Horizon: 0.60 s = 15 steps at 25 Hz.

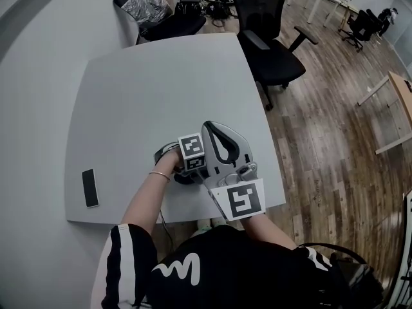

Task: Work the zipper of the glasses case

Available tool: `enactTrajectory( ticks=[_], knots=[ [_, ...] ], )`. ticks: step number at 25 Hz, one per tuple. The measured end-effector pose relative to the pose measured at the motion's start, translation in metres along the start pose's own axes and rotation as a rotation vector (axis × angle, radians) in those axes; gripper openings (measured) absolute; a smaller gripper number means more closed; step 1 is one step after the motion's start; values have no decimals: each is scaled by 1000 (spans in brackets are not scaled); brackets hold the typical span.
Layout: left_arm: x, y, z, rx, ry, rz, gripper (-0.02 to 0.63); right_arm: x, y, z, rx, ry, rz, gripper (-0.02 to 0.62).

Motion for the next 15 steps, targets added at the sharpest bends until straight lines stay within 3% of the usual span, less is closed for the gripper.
enactTrajectory(
  ticks=[2,4,5,11,15],
  knots=[
    [-2,-3,-1,5,-6,-27,475,1,-3,-3,10,-5,-3,8],
    [-7,-3,0,20,2,-73,368,-1,-5,-6,25,-10,-10,8],
    [-9,-2,1,28,9,-100,350,-3,-6,-7,31,-11,-15,8],
    [-27,4,8,66,51,-267,340,-8,-7,-8,37,-37,-31,8],
    [-30,12,7,157,77,-313,330,-10,-7,-12,36,-26,-32,8]
  ],
)
Point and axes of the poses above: the fingertips, and each gripper's own axes: y backward along the fingers, x to its right, z out of its underside, the point moved 1 cm from there along y, backward along the fingers, and after that the axes turned 12 degrees about z, right-handed, at the moved point
